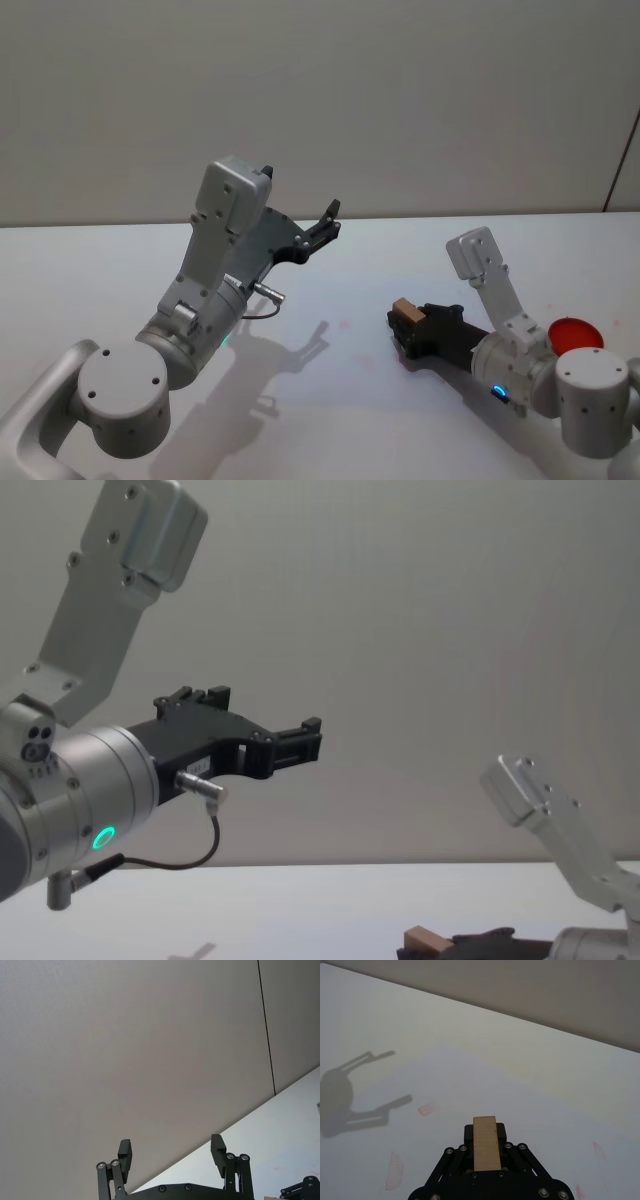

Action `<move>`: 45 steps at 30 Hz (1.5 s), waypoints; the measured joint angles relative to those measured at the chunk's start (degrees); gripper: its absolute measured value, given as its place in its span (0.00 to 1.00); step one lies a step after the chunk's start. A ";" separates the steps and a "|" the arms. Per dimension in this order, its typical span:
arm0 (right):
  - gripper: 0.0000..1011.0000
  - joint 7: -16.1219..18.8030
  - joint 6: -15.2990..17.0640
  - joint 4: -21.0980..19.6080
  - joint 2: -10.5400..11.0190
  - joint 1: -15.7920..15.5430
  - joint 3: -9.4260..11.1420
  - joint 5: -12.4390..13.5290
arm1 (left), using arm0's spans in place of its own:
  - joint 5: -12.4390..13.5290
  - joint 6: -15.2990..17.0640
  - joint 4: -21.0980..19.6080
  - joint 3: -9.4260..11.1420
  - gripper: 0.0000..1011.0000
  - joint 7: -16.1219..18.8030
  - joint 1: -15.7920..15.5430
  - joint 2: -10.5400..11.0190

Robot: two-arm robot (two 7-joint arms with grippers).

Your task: Use the one hand to pick up the stamp and affix it onto the A4 paper.

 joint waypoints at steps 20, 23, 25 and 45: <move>0.22 0.27 -0.42 0.57 0.29 -0.03 -0.05 -0.53 | 0.00 0.00 0.00 0.00 0.99 0.00 0.00 0.00; 0.22 0.25 -0.50 0.52 0.33 -0.09 -0.03 -0.33 | 0.00 0.00 0.00 0.00 0.99 0.00 0.00 0.00; 0.22 0.21 -0.52 0.40 0.36 -0.13 -0.02 -0.15 | 0.00 0.00 0.00 0.00 0.99 0.00 0.00 0.00; 0.22 -0.64 -0.41 -6.46 1.46 -1.04 1.64 5.21 | 0.00 0.00 0.00 0.00 0.99 0.00 0.00 0.00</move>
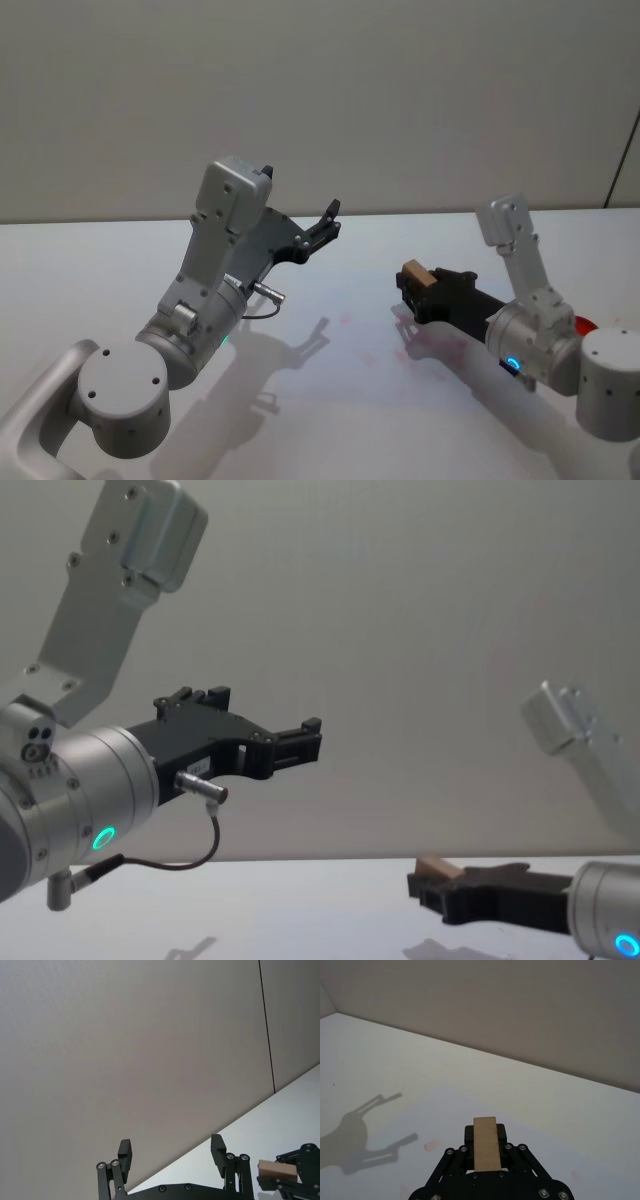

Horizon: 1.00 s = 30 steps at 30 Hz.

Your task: Use the one hand to pick up the stamp and affix it onto the A4 paper.

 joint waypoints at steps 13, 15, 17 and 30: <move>0.22 -0.37 0.55 -5.17 3.06 -2.61 2.48 2.81 | 0.00 0.00 0.00 0.00 0.99 0.00 0.00 0.00; 0.22 -0.42 0.63 -5.81 3.82 -3.20 3.01 3.12 | 0.00 0.00 0.00 0.00 0.99 0.00 0.00 0.00; 0.22 -0.46 0.67 -6.18 4.31 -3.60 3.38 3.36 | 0.00 0.00 0.00 0.00 0.99 0.00 0.00 0.00; 0.22 -0.88 0.79 -7.21 9.54 -7.42 7.33 3.93 | 0.00 0.00 0.00 0.00 0.99 0.00 0.00 0.00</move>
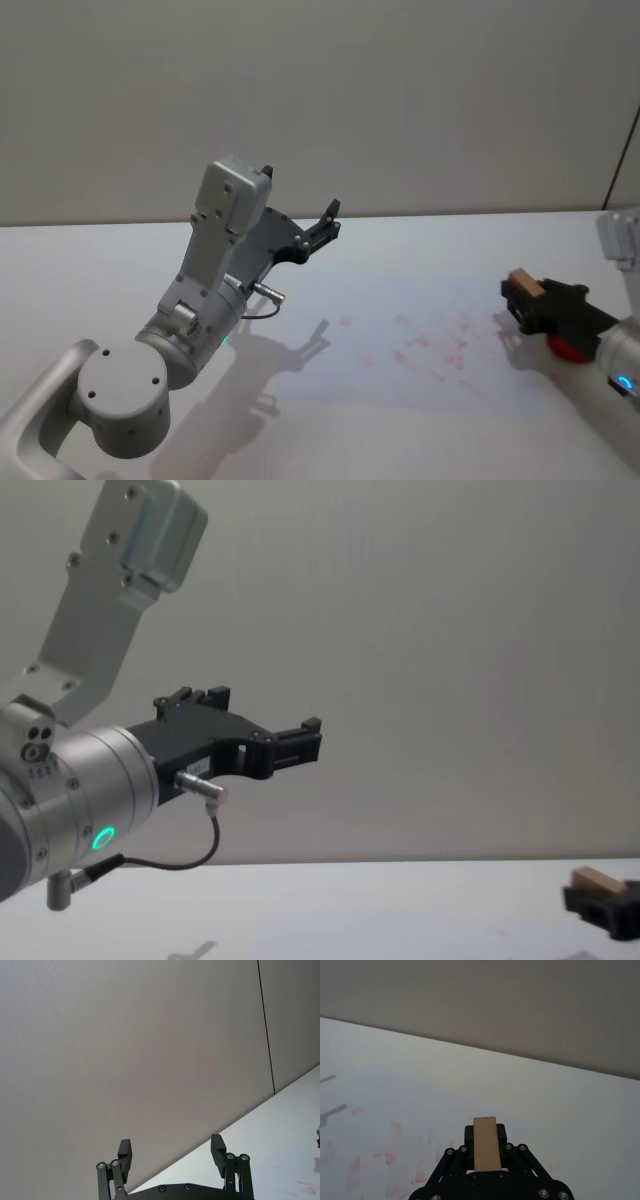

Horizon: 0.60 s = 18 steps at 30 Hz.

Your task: Use the one hand to pick up the stamp and affix it onto the A4 paper.

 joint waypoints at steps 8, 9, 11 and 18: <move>0.22 -0.08 -0.05 1.17 1.88 -1.27 1.40 -0.58 | 0.00 0.00 0.00 0.00 0.99 0.00 0.00 0.00; 0.22 -0.08 -0.08 1.33 2.05 -1.38 1.50 -0.67 | 0.00 0.00 0.00 0.00 0.99 0.00 0.00 0.00; 0.22 -0.08 -0.15 1.74 2.41 -1.62 1.72 -0.90 | 0.00 0.00 0.00 0.00 0.99 -0.01 0.00 0.00; 0.22 -0.06 -0.36 2.65 2.98 -2.10 1.96 -1.48 | 0.00 0.00 0.00 0.00 0.99 0.00 0.00 0.00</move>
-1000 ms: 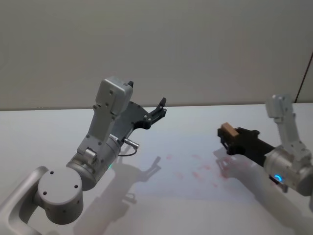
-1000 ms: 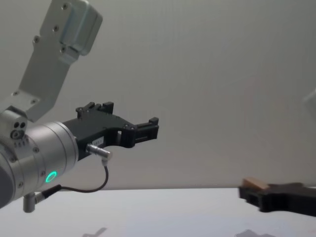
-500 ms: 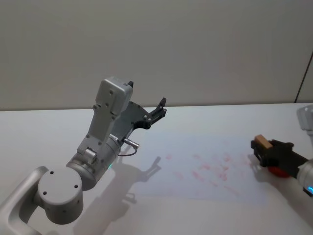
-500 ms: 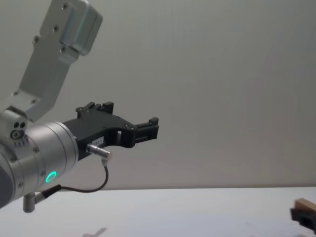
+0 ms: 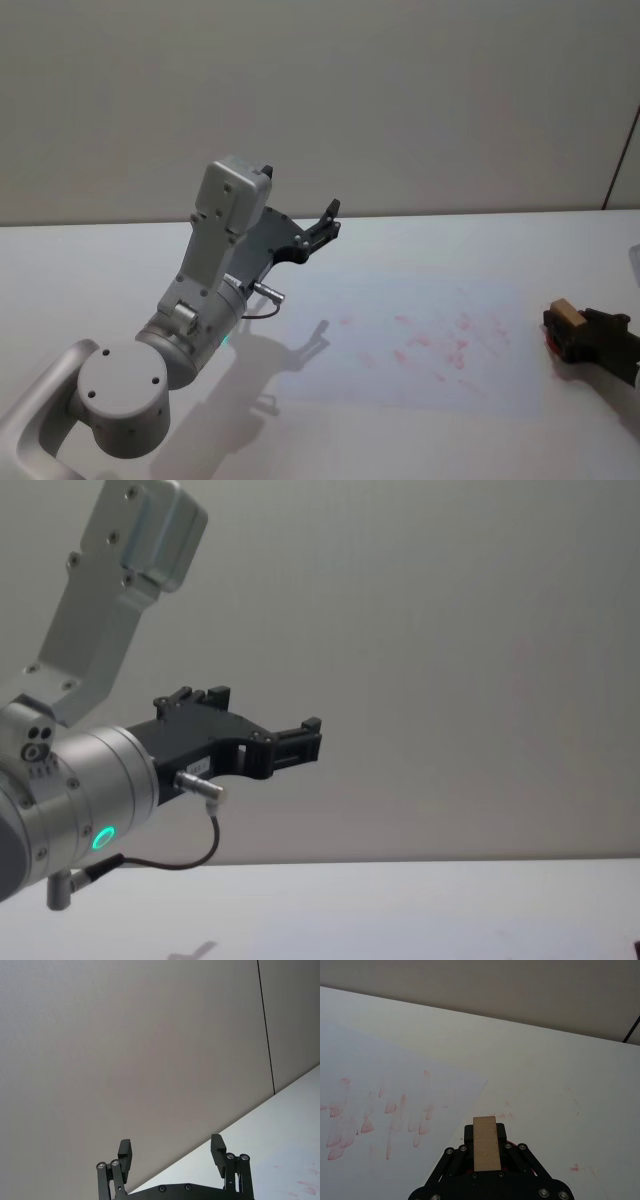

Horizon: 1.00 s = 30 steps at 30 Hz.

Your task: Use the one hand to pick up the stamp and affix it onto the A4 paper.

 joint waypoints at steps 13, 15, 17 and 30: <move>0.22 0.06 -0.48 0.92 0.17 -0.06 -0.05 -0.32 | 0.00 0.00 0.00 0.00 0.99 0.00 0.00 0.00; 0.22 0.01 -0.49 1.03 0.16 -0.01 -0.07 -0.33 | 0.00 0.00 0.00 0.00 0.99 0.00 0.00 0.00; 0.23 -0.18 -0.50 1.26 0.11 0.06 -0.11 -0.34 | 0.00 0.00 0.00 0.00 0.99 0.00 0.00 0.01; 0.61 -1.35 -0.98 2.18 -0.27 0.60 -0.12 0.67 | 0.00 0.00 0.00 0.00 0.99 0.00 0.00 0.00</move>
